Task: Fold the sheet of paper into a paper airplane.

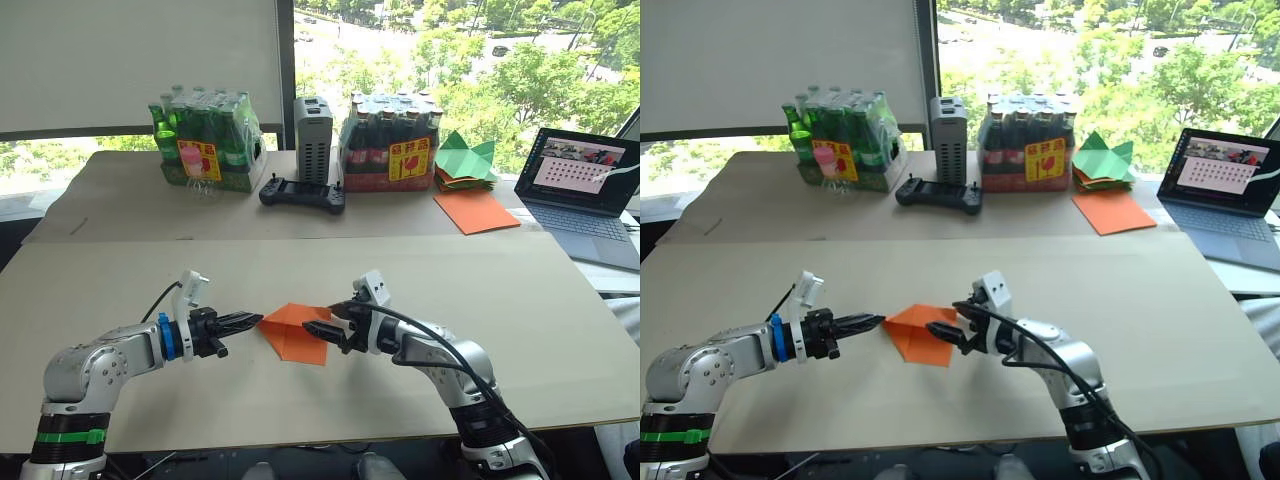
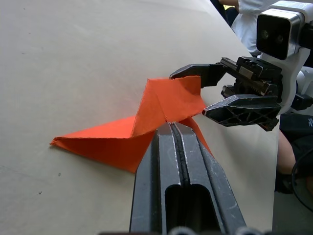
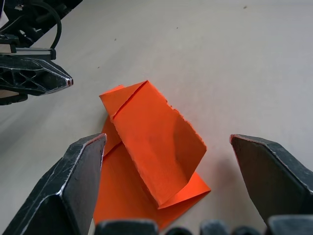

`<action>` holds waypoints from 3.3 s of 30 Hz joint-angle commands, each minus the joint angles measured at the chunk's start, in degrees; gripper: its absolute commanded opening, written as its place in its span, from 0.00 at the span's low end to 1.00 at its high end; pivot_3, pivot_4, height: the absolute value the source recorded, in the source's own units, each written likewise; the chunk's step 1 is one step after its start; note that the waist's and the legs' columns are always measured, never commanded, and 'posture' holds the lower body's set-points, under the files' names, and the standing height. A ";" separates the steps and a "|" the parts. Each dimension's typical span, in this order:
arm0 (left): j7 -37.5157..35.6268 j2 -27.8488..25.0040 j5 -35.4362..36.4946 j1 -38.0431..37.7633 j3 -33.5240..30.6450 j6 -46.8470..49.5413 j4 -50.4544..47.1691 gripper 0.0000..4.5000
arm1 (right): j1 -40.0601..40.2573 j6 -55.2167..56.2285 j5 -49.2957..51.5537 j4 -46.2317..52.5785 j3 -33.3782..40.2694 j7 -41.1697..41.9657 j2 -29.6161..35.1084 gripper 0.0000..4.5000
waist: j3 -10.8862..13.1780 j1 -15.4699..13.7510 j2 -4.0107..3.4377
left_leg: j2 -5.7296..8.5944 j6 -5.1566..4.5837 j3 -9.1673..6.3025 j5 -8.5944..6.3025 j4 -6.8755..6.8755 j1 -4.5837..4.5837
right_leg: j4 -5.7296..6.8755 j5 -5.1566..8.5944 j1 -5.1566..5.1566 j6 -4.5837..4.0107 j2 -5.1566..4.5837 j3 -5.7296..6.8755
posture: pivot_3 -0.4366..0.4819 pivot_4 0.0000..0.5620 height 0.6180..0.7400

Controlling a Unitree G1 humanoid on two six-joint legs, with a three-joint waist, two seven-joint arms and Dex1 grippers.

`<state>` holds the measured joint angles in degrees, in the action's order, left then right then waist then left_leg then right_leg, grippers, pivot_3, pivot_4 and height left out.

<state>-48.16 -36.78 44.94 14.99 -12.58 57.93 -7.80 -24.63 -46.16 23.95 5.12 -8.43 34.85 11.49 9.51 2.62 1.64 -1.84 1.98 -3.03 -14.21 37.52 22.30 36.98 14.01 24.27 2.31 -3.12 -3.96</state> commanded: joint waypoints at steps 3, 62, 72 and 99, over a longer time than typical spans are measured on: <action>0.13 -0.38 0.65 -0.54 -0.72 -0.78 -1.09 0.00 | -1.42 -0.29 1.39 0.44 0.11 1.09 -0.21 0.99 | 0.00 0.05 0.00 | 0.00 0.00 0.00 0.00 0.00 0.00 | 0.00 0.00 0.00 0.00 0.00 0.00 | 0.48 0.27 1.00; -1.18 -3.31 2.58 -1.14 -0.47 -1.14 -1.89 0.00 | -6.67 85.66 -36.77 -20.32 -20.88 -2.33 16.00 0.81 | 0.00 0.28 0.02 | 0.02 0.01 0.00 0.01 0.20 -0.09 | 0.16 -0.02 -0.12 -0.03 -0.04 -0.04 | 0.48 0.27 1.00; -1.05 -2.34 1.39 0.26 1.84 -2.63 -2.55 0.00 | -5.35 57.29 -13.19 -5.46 -10.37 3.58 9.55 0.62 | -0.01 -0.06 0.02 | 0.02 0.01 -0.03 0.00 0.25 -0.08 | 0.22 -0.02 -0.12 -0.03 -0.03 -0.02 | 0.48 0.27 1.00; -2.40 4.40 -14.22 7.29 18.01 -13.85 7.45 0.00 | -4.04 40.53 -16.95 -3.25 -5.76 0.66 5.47 0.01 | -0.01 -0.02 0.01 | 0.04 0.01 0.00 0.01 0.26 -0.04 | 0.22 -0.02 -0.08 -0.03 -0.02 -0.02 | 0.48 0.27 1.00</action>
<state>-49.83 -32.76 31.67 21.58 4.77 45.98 -0.48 -28.40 -3.93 7.41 -0.14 -14.98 35.96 16.84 9.50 2.61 1.65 -1.80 1.99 -3.03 -14.20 37.78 22.26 37.19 13.99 24.19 2.28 -3.14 -3.97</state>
